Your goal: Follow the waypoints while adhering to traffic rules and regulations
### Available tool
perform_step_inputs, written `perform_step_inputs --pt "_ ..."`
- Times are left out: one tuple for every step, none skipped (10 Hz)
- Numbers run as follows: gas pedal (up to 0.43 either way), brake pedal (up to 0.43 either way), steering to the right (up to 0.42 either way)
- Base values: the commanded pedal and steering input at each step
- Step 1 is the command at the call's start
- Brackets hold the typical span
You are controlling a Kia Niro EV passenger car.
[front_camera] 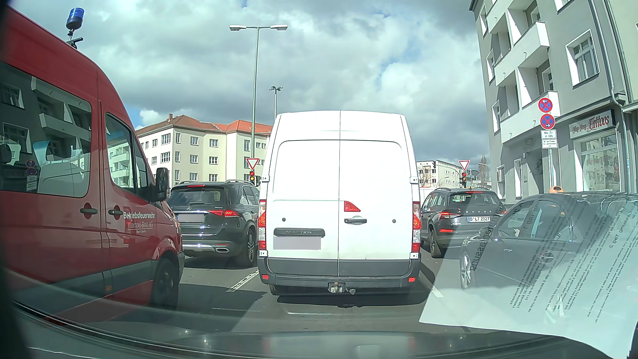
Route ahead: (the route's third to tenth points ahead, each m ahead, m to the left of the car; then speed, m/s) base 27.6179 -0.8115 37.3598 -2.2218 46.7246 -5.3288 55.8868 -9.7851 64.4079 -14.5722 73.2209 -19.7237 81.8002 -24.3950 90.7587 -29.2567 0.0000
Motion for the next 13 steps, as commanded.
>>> perform_step_inputs --pt "0.0 0.384 -0.014" --pt "0.0 0.384 -0.014" --pt "0.0 0.39 -0.014" --pt "0.0 0.384 -0.014" --pt "0.0 0.39 -0.014" --pt "0.0 0.384 -0.014" --pt "0.0 0.384 -0.014" --pt "0.0 0.384 -0.014" --pt "0.0 0.384 -0.014" --pt "0.0 0.384 -0.014" --pt "0.0 0.384 -0.014" --pt "0.0 0.384 -0.014" --pt "0.0 0.384 -0.014"
